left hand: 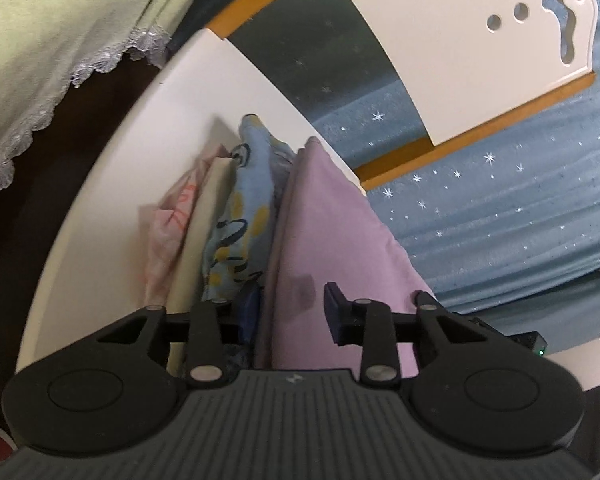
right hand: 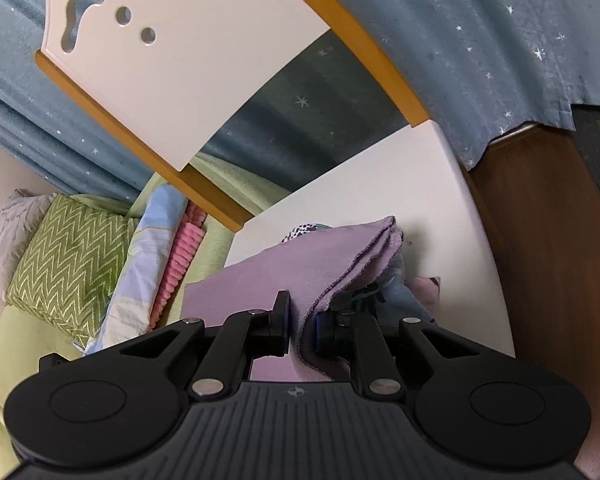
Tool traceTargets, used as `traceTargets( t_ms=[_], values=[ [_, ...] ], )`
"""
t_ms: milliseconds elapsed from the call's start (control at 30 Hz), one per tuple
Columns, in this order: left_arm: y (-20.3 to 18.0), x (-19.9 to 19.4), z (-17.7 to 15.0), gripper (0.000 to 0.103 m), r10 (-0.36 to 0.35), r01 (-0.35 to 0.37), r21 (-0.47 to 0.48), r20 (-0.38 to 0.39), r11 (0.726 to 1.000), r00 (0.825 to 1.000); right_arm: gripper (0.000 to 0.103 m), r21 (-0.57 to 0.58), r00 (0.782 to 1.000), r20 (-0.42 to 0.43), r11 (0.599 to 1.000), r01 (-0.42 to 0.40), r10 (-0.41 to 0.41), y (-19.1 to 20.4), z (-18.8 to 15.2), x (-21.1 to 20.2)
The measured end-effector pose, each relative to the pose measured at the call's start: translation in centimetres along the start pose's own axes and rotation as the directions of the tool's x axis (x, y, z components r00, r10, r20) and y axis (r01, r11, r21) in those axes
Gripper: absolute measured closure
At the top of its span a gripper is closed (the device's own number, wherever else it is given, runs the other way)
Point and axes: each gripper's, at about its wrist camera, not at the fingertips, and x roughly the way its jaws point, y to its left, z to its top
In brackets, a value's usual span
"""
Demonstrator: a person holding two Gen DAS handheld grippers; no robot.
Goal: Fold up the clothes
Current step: 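Carry the folded top with both grippers over the clothes stack on the chair, then lower the folded top onto the stack and open both grippers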
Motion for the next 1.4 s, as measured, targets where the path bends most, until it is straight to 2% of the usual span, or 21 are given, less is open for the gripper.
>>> traceTargets(
  t_ms=[33,200,433,600,767,833,900,933,967,1033,1067,1133,1167,1200,1233,1267,1333,1400],
  values=[
    [-0.2,0.0,0.0,0.098,-0.001,0.001,0.014,-0.001,1.000,1.000,0.090,-0.006,1.000,0.003,1.000,-0.001,0.001,0.0,0.0,-0.1],
    [-2.4,-0.9,-0.4,0.099,0.009,-0.014,0.131,0.035,0.991,0.999,0.094,-0.084,1.000,0.031,0.996,-0.003,0.006,1.7,0.1,-0.8],
    [-4.7,-4.1,-0.6,0.099,-0.019,-0.009,0.230,0.115,0.973,0.993,0.094,-0.137,0.996,0.059,0.989,-0.054,0.063,4.8,0.2,-1.9],
    [-4.0,-5.4,-1.1,0.099,-0.014,-0.015,0.222,0.129,0.975,0.992,0.094,-0.130,0.996,0.048,0.989,-0.071,0.077,5.6,-0.1,-1.6],
    [-2.3,-4.5,-1.8,0.099,0.010,-0.031,0.197,0.105,0.980,0.994,0.094,-0.122,0.999,0.021,0.992,-0.033,0.036,4.9,-0.6,-0.5],
    [-1.7,-3.8,-2.0,0.099,0.035,-0.053,0.198,0.098,0.979,0.995,0.094,-0.122,1.000,0.015,0.993,0.000,0.002,4.2,-0.8,0.2],
    [-1.3,-3.6,-2.2,0.097,0.078,-0.099,0.215,0.102,0.972,0.992,0.091,-0.128,0.997,0.020,0.989,0.073,-0.071,3.7,-1.0,0.8],
    [-1.3,-3.6,-2.3,0.096,0.099,-0.122,0.224,0.112,0.967,0.989,0.082,-0.126,0.993,0.025,0.985,0.118,-0.116,3.5,-1.0,1.1],
    [-1.4,-3.9,-2.3,0.096,0.117,-0.146,0.231,0.134,0.962,0.984,0.066,-0.125,0.986,0.032,0.978,0.165,-0.163,3.3,-1.1,1.4],
    [-1.7,-4.5,-2.3,0.094,0.156,-0.199,0.247,0.184,0.948,0.971,0.051,-0.176,0.941,0.129,0.927,0.331,-0.311,3.8,-1.4,1.0],
    [-2.2,-5.1,-2.3,0.092,0.177,-0.233,0.263,0.221,0.936,0.959,0.051,-0.208,0.914,0.190,0.895,0.394,-0.358,4.3,-1.6,0.6],
    [-3.4,-5.9,-2.2,0.091,0.199,-0.281,0.296,0.279,0.913,0.939,0.052,-0.228,0.902,0.250,0.884,0.407,-0.351,5.0,-2.0,-0.2],
    [-4.1,-6.1,-2.1,0.091,0.184,-0.273,0.313,0.287,0.910,0.940,0.052,-0.239,0.896,0.278,0.879,0.413,-0.346,5.3,-2.1,-0.6],
    [-4.8,-6.2,-2.1,0.091,0.164,-0.259,0.331,0.288,0.907,0.943,0.054,-0.283,0.909,0.278,0.878,0.386,-0.310,6.0,-2.4,-0.4],
    [-5.7,-5.8,-2.1,0.091,0.141,-0.238,0.352,0.280,0.905,0.950,0.065,-0.328,0.921,0.276,0.874,0.358,-0.274,6.6,-2.7,-0.2],
    [-6.5,-5.1,-2.1,0.091,0.129,-0.229,0.377,0.271,0.897,0.954,0.080,-0.372,0.932,0.271,0.868,0.330,-0.238,7.3,-3.0,-0.1],
    [-8.0,-3.0,-2.1,0.091,0.148,-0.250,0.421,0.262,0.872,0.954,0.095,-0.474,0.948,0.234,0.827,0.303,-0.214,8.7,-3.8,1.8],
    [-8.6,-0.6,-1.8,0.091,0.190,-0.293,0.436,0.265,0.851,0.945,0.098,-0.532,0.952,0.229,0.793,0.298,-0.204,9.6,-4.4,3.8]
  ],
)
